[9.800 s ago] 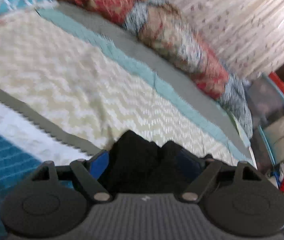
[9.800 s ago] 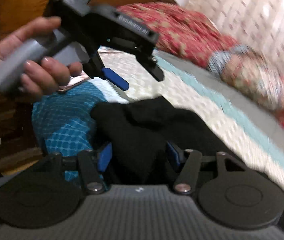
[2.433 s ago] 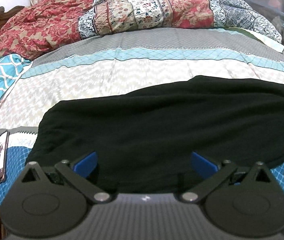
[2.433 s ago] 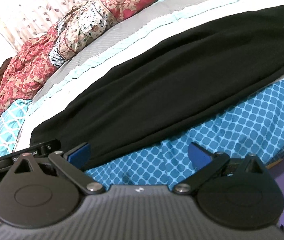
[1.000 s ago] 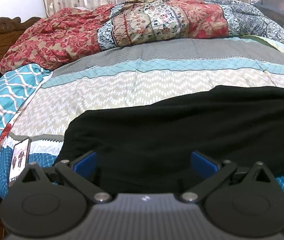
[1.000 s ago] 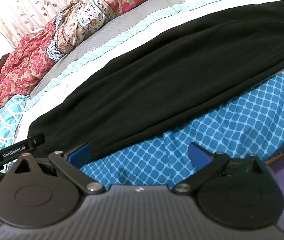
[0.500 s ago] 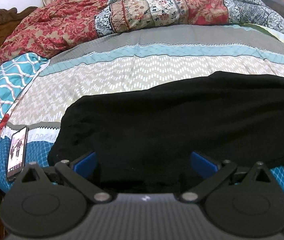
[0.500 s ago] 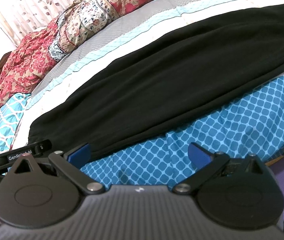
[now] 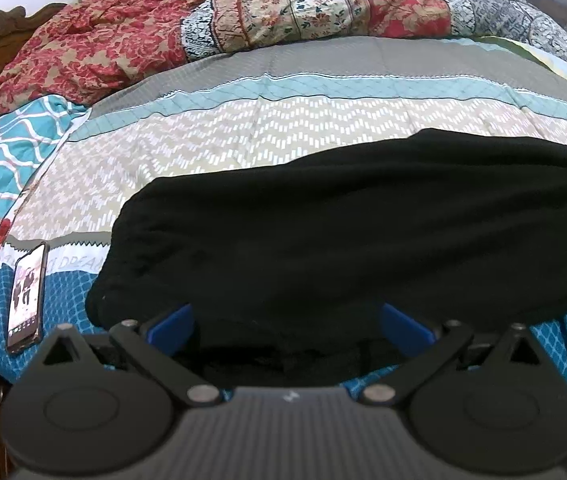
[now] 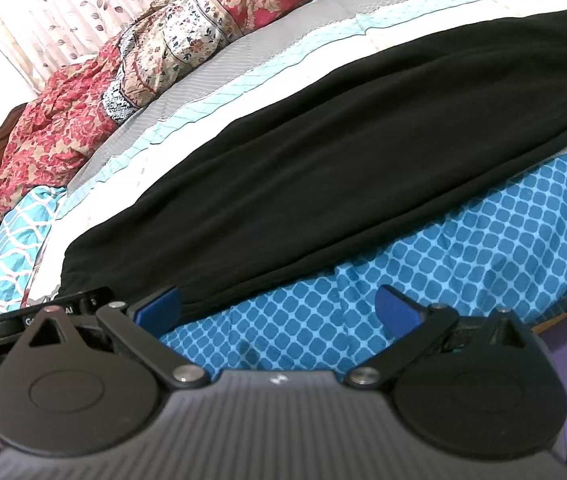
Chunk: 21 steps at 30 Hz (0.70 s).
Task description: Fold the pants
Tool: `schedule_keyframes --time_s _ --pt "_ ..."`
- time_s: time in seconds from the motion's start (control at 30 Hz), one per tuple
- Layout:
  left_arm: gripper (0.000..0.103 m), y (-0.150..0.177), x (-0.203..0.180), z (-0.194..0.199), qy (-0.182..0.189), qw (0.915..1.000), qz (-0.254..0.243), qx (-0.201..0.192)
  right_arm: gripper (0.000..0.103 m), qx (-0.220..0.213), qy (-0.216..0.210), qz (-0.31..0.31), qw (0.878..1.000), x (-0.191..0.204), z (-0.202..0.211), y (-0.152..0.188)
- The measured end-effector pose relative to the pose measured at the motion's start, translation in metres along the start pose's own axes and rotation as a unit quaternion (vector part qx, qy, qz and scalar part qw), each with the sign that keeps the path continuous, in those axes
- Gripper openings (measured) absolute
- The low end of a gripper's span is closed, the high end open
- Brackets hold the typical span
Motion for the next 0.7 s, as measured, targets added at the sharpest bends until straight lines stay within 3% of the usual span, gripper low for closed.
schedule_keyframes --time_s 0.7 --pt "0.103 0.003 -0.006 -0.001 0.019 0.9997 -0.007 0.013 0.103 -0.012 -0.009 0.027 1.0 0.014 0.003 -0.001"
Point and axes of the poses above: each gripper's, at about its wrist camera, not at the fingertips, and z roughly against the way its jaws point, x to its left, y to its underside, the point moved 4 cm from there along -z, roughly the way its jaws point, and after that the axes turned 3 degrees about z, right-handed, at the moved point
